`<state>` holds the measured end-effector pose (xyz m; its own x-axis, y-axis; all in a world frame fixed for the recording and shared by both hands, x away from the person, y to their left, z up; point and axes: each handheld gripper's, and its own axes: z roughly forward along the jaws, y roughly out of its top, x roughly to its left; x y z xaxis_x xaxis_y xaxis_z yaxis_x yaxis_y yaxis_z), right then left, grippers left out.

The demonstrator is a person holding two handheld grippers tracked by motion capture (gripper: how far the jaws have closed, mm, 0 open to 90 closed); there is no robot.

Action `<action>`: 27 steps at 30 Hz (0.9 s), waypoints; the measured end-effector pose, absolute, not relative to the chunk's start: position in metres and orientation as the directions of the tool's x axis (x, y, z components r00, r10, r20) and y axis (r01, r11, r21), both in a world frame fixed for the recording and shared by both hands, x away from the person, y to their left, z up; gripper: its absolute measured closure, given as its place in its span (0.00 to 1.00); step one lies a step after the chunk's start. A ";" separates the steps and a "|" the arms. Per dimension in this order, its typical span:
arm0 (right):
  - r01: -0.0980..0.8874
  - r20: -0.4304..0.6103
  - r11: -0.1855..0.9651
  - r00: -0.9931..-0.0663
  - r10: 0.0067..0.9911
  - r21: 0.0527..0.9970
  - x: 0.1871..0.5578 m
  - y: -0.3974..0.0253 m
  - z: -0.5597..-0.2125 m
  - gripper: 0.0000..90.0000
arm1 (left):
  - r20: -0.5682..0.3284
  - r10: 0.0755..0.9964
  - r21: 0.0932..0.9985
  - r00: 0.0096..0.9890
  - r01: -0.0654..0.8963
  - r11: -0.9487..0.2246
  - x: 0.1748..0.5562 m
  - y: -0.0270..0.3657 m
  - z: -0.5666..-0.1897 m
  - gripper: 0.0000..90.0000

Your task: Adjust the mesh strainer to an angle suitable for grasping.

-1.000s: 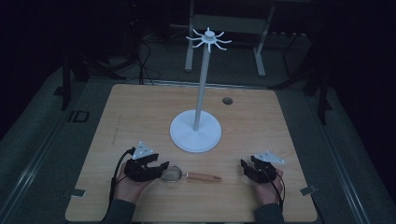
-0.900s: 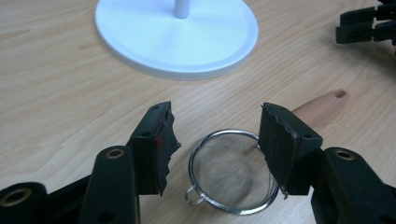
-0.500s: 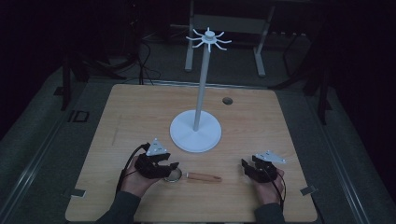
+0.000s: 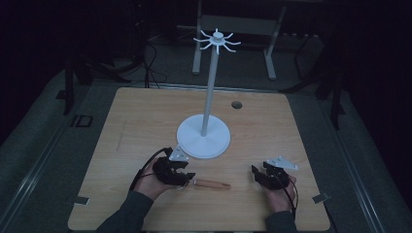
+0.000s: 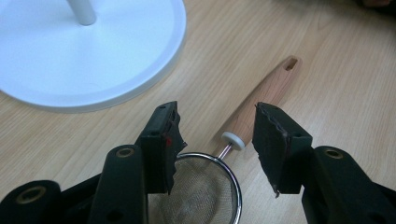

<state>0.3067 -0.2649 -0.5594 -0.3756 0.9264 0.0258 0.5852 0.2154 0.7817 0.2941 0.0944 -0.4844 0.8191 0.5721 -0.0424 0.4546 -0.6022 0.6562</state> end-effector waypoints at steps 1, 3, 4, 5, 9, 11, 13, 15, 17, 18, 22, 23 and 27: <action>0.586 0.026 0.214 -0.374 0.927 0.782 0.307 -0.265 -0.559 0.51 | -0.044 0.569 0.651 0.821 0.456 -0.607 0.295 0.093 -0.484 0.56; 0.587 0.028 0.212 -0.373 0.927 0.781 0.307 -0.266 -0.559 0.51 | -0.040 0.560 0.640 0.828 0.452 -0.622 0.297 0.091 -0.484 0.56; 0.587 0.029 0.212 -0.372 0.928 0.781 0.307 -0.266 -0.559 0.50 | -0.037 0.555 0.635 0.831 0.449 -0.629 0.297 0.090 -0.485 0.56; 0.588 0.029 0.212 -0.372 0.928 0.781 0.307 -0.266 -0.559 0.50 | -0.036 0.550 0.629 0.835 0.446 -0.636 0.298 0.088 -0.485 0.56; 0.588 0.026 0.215 -0.374 0.927 0.780 0.307 -0.266 -0.559 0.50 | -0.034 0.542 0.610 0.840 0.447 -0.654 0.301 0.083 -0.487 0.56; 0.589 0.026 0.217 -0.375 0.927 0.778 0.307 -0.265 -0.560 0.50 | -0.036 0.533 0.601 0.845 0.445 -0.664 0.302 0.080 -0.487 0.57; 0.590 0.024 0.218 -0.374 0.927 0.777 0.308 -0.265 -0.560 0.49 | -0.037 0.526 0.593 0.850 0.442 -0.673 0.303 0.077 -0.488 0.58; 0.590 0.023 0.219 -0.374 0.927 0.777 0.308 -0.265 -0.560 0.49 | -0.033 0.521 0.586 0.853 0.439 -0.681 0.303 0.074 -0.489 0.59; 0.591 0.024 0.218 -0.373 0.927 0.776 0.308 -0.265 -0.560 0.49 | -0.032 0.514 0.578 0.857 0.436 -0.690 0.304 0.071 -0.491 0.59; 0.591 0.023 0.218 -0.373 0.927 0.777 0.308 -0.265 -0.560 0.49 | -0.034 0.514 0.574 0.857 0.438 -0.692 0.304 0.069 -0.492 0.60; 0.593 0.023 0.218 -0.372 0.928 0.775 0.308 -0.265 -0.560 0.49 | -0.033 0.494 0.554 0.869 0.427 -0.714 0.305 0.062 -0.496 0.61; 0.594 0.023 0.218 -0.371 0.928 0.775 0.308 -0.265 -0.560 0.49 | -0.032 0.486 0.548 0.873 0.422 -0.722 0.305 0.060 -0.496 0.61; 0.594 0.022 0.218 -0.370 0.929 0.774 0.308 -0.265 -0.560 0.49 | -0.034 0.466 0.533 0.884 0.410 -0.740 0.304 0.052 -0.500 0.61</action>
